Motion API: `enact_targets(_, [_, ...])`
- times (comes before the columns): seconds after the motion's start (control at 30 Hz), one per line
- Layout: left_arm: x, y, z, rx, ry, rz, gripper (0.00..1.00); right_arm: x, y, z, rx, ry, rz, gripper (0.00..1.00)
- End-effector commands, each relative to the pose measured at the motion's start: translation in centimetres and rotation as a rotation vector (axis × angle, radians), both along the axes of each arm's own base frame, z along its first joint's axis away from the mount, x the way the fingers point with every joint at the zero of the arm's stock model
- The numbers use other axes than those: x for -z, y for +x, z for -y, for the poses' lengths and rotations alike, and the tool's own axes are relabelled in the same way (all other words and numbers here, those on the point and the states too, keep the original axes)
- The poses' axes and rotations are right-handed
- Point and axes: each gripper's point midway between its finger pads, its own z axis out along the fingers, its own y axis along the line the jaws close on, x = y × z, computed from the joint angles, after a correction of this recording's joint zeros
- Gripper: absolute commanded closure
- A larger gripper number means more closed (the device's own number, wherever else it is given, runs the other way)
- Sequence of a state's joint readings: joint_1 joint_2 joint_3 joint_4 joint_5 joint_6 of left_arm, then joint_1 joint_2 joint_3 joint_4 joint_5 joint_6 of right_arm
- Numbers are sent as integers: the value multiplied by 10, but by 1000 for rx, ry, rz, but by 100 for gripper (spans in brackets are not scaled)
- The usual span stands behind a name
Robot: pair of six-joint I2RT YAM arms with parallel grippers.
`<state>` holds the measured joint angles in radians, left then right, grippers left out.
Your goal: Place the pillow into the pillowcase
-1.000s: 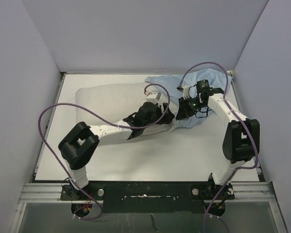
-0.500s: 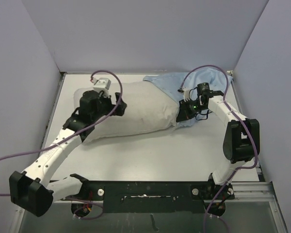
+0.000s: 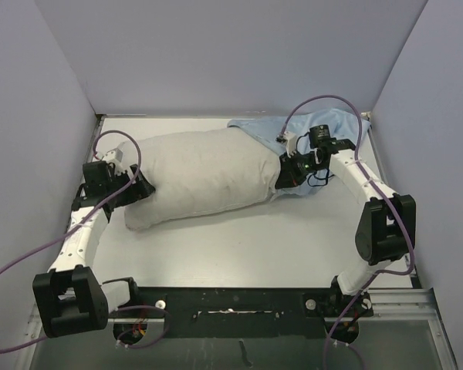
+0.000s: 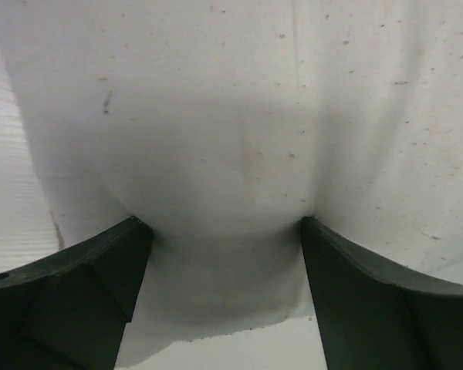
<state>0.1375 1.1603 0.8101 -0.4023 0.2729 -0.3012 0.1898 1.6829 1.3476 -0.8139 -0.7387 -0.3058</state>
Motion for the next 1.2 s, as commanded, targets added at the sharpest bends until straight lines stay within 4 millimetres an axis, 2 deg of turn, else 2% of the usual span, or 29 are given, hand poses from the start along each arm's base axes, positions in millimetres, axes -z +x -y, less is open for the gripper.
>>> enact_targets(0.0, [-23,7,57,284,-204,164,44,-57,4,-21,-87,68,172,100])
enact_targets(0.03, [-30,9,62,308,-221,199,62,-60,5,-25,-100,56,181,100])
enact_targets(0.1, [-48,5,77,386,-245,270,77,-68,7,-34,-128,49,203,100])
enact_targets(0.17, [-64,0,94,453,-236,341,88,-81,13,-46,-152,58,229,100])
enact_targets(0.27, [-86,-10,119,526,-237,425,95,-96,11,-66,-215,93,248,100])
enact_targets(0.37, [-99,-20,133,552,-259,461,97,-104,-5,-85,-307,137,254,100])
enact_targets(0.43, [-104,-24,136,546,-274,476,97,-92,-9,-85,-318,107,250,100])
enact_targets(0.57, [-106,-30,134,527,-275,504,98,-33,5,-52,-227,-111,188,100])
enact_targets(0.63, [-104,-33,132,524,-264,502,98,-21,-1,-37,-217,-103,117,100])
enact_targets(0.77, [-96,-40,133,541,-262,480,98,-29,-32,-31,-294,-44,150,98])
enact_targets(0.9, [-98,-49,141,592,-290,507,99,-40,-60,-42,-410,-15,206,98])
enact_targets(1.03, [-94,-61,151,667,-279,533,99,-45,-63,-49,-434,10,199,97])
enact_targets(1.17, [-77,-65,142,634,-216,496,99,-55,-61,-48,-449,25,225,89])
